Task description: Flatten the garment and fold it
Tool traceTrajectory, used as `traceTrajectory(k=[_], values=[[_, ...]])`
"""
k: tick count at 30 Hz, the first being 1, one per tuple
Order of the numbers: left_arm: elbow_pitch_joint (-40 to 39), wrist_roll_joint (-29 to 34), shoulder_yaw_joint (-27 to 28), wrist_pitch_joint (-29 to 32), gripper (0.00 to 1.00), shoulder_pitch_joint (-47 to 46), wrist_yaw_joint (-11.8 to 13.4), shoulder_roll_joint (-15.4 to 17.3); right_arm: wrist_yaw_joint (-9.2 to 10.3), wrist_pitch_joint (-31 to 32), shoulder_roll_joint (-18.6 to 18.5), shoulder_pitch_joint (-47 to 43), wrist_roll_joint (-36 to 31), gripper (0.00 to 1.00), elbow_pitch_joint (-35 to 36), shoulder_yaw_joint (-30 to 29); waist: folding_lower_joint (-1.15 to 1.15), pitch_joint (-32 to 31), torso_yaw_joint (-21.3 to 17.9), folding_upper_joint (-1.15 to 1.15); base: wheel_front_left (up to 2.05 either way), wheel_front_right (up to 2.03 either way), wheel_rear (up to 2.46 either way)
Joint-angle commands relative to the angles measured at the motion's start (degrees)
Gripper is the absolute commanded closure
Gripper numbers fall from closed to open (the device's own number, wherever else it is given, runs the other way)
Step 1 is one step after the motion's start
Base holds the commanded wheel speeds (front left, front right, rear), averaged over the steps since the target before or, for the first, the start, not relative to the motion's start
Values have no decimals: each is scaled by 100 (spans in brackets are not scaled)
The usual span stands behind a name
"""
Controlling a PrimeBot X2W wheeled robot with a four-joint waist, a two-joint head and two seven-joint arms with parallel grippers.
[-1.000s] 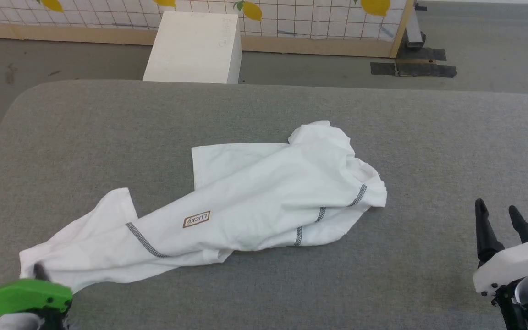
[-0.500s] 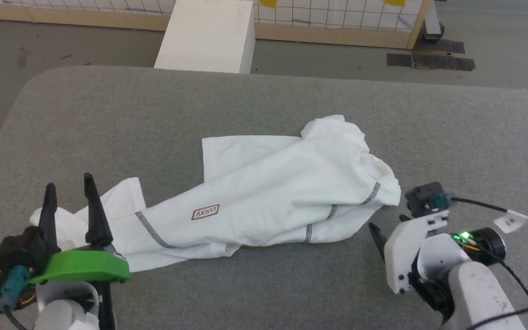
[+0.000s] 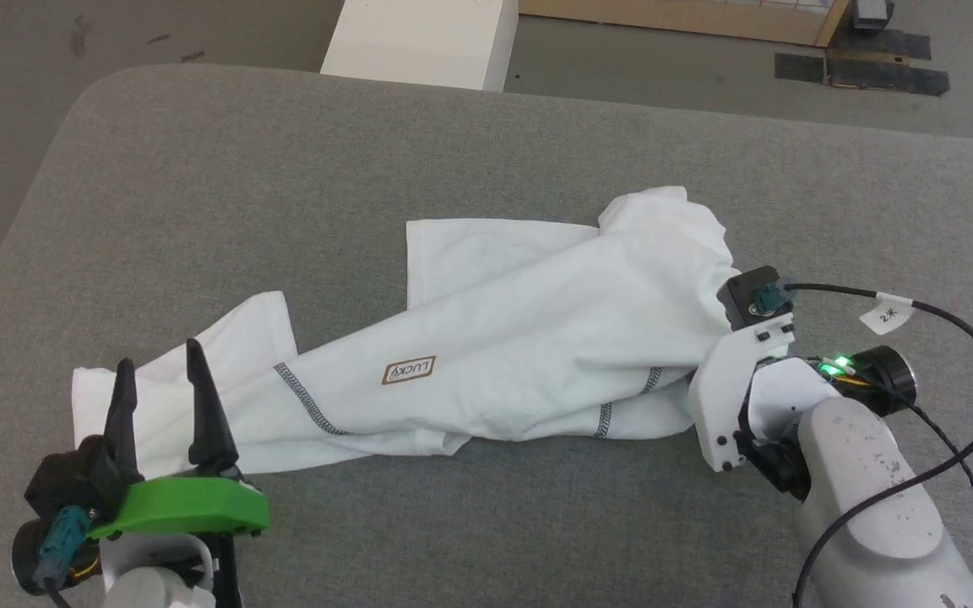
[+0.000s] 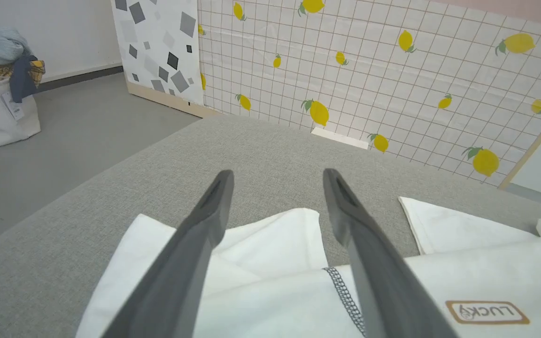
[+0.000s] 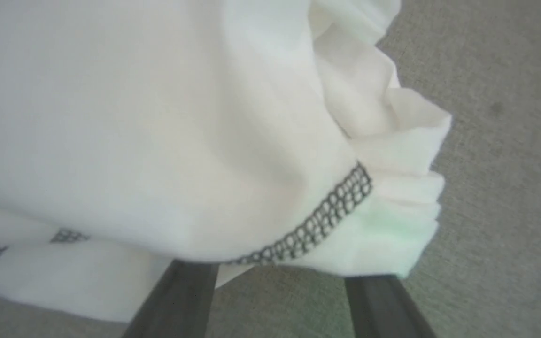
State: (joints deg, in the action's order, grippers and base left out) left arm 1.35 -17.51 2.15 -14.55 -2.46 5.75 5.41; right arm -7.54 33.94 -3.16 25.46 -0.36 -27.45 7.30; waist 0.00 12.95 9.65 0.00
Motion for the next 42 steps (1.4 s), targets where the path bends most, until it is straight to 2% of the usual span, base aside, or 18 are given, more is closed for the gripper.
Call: traceTrajectory(k=[1, 5, 8, 11, 15, 19, 23, 24, 25, 30, 33, 34, 38, 42], values=[[16, 69, 95, -44, 0, 28, -44, -25, 5, -43, 28, -111, 123, 100, -192, 73, 0, -28, -65, 0, 0, 0, 0], [33, 130, 239, -44, 0, 86, -116, -77, 5, -348, 3, -191, 362, 100, 80, -147, 0, -175, -259, 0, 0, 0, 0], [10, 172, 266, -44, 0, 109, -162, -118, 5, -407, -216, -433, 561, 100, 599, -439, 0, -293, -404, 0, 0, 0, 0], [2, 191, 266, -44, 0, 78, -229, -153, 5, -238, -526, -847, 689, 100, 1311, -1038, 0, -382, -541, 0, 0, 0, 0], [13, 206, 213, -44, 0, 42, -286, -189, 5, 94, -677, -1417, 558, 100, 2093, -2187, 0, -437, -687, 0, 0, 0, 0], [91, 212, 189, -44, 0, 42, -318, -209, 5, 379, -450, -1894, 297, 100, 2401, -3263, 0, -459, -773, 0, 0, 0, 0], [191, 179, 204, -44, 0, 69, -339, -223, 5, 455, -182, -2185, 101, 100, 2230, -3825, 0, -462, -815, 0, 0, 0, 0], [211, 169, 209, -44, 0, 78, -342, -225, 5, 372, -131, -2192, 131, 65, 2192, -3861, 0, -461, -828, 0, 0, 0, 0], [232, 161, 218, -44, 0, 96, -344, -228, 5, 208, -88, -2191, 147, 0, 2167, -3862, 0, -471, -854, 0, 0, 0, 0], [259, 73, 195, -44, 0, 69, -402, -236, 5, -938, 16, -1968, 478, 0, 2296, -4150, 0, -509, -927, 0, 0, 0, 0], [274, -67, -64, 41, 0, -156, -608, -241, 5, -1489, 24, -1925, 786, 0, 2305, -4269, 0, -519, -1001, 0, 0, 0, 0], [274, -156, -351, 298, 0, -456, -796, -243, 5, -1604, 25, -1929, 951, 0, 2249, -4291, 0, -496, -1075, 0, 0, 0, 0], [359, -363, -1072, 1110, 0, -1359, -1097, -247, 5, -1689, 27, -1947, 1113, 0, 2255, -4106, 0, -366, -1308, 0, 0, 0, 0], [965, -893, -2118, 2853, 0, -2255, -1268, -251, 5, -1772, 27, -1881, 1098, 0, 2235, -4019, 0, -215, -1576, 0, 0, 0, 0]])
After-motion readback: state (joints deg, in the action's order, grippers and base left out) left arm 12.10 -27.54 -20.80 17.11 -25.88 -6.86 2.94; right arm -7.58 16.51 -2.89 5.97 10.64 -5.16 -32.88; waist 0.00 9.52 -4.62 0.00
